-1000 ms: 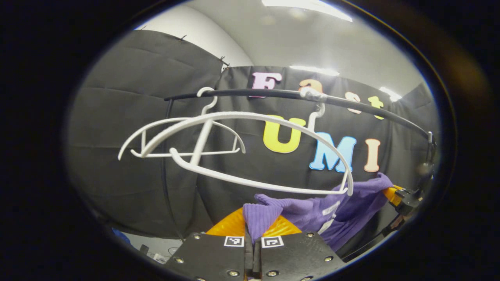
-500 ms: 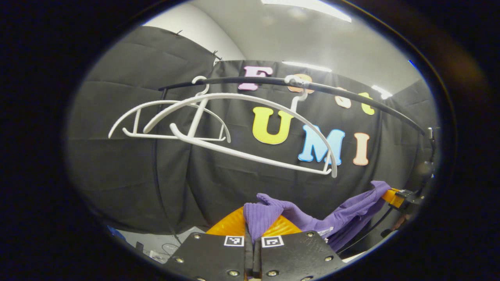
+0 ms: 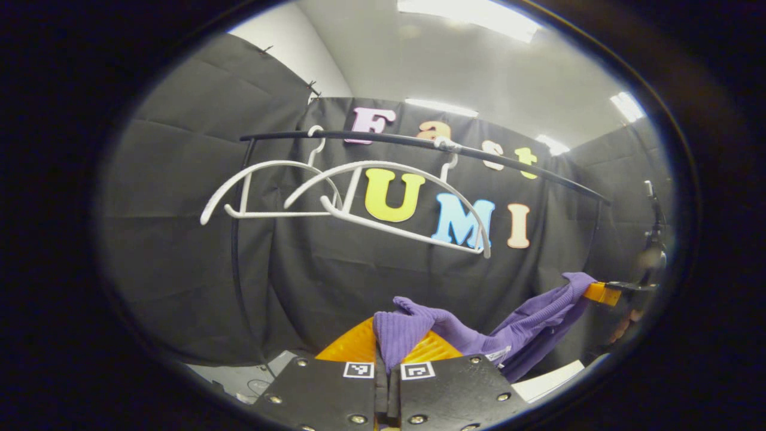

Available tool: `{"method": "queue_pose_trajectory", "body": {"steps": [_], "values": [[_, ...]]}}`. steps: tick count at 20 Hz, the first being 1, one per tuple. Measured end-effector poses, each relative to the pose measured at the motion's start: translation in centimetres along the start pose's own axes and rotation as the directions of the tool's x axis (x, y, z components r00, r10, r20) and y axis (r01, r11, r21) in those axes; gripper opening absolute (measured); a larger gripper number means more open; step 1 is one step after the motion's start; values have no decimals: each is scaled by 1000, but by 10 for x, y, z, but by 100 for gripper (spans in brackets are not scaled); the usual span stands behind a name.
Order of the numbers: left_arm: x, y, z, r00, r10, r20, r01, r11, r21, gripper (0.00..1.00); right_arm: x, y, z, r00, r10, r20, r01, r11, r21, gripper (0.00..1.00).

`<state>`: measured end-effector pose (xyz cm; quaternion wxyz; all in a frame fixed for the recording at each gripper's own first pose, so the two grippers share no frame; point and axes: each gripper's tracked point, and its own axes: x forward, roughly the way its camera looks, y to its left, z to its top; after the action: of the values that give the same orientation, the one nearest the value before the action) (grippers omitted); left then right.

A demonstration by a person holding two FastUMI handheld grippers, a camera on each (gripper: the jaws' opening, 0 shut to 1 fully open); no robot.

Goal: Grasp the clothes on the hanger with both hands and then place them into the laundry hamper below.

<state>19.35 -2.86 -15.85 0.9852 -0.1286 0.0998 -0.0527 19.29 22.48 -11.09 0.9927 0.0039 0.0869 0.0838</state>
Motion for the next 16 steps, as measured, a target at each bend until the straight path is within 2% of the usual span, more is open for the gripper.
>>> {"method": "queue_pose_trajectory", "body": {"steps": [1, 2, 3, 4, 7, 8, 11, 13, 14, 15, 16], "values": [[-9, 5, -4, 1000, -17, -8, 17, 1000, -3, 6, -16, 5, -6, 1000, -13, -13, 13, 1000, -4, 0], [-18, 12, -9, 999, -35, -17, 35, 999, -6, 1, -31, 10, -10, 999, -26, -19, 26, 1000, -2, 0], [-26, 18, -15, 998, -48, -28, 48, 999, -8, 1, -45, 16, -14, 999, -37, -22, 37, 999, 0, 0], [-33, 26, -24, 997, -63, -44, 62, 998, -12, 6, -57, 21, -21, 998, -50, -31, 50, 999, -4, 0], [-48, 42, -48, 992, -83, -98, 80, 996, -30, 6, -86, 39, -47, 995, -55, -86, 56, 998, 4, 0], [-51, 46, -56, 989, -93, -114, 89, 995, -36, 1, -90, 44, -57, 993, -51, -106, 52, 999, 3, 0], [-61, 47, -84, 977, -136, -163, 123, 989, -84, 1, -99, 62, -92, 984, -17, -179, 13, 1000, -24, 0], [-70, 47, -103, 970, -140, -198, 129, 989, -65, 0, -103, 72, -111, 977, 10, -214, -23, 998, -58, 0], [-76, 48, -116, 964, -137, -228, 129, 990, -51, 6, -107, 76, -124, 969, 27, -244, -44, 997, -66, 0], [-80, 49, -127, 958, -135, -252, 127, 991, -47, 1, -109, 79, -135, 964, 40, -263, -59, 996, -66, 0], [-82, 46, -137, 951, -140, -277, 130, 990, -55, 6, -109, 82, -146, 958, 55, -282, -75, 995, -61, 0]]}}
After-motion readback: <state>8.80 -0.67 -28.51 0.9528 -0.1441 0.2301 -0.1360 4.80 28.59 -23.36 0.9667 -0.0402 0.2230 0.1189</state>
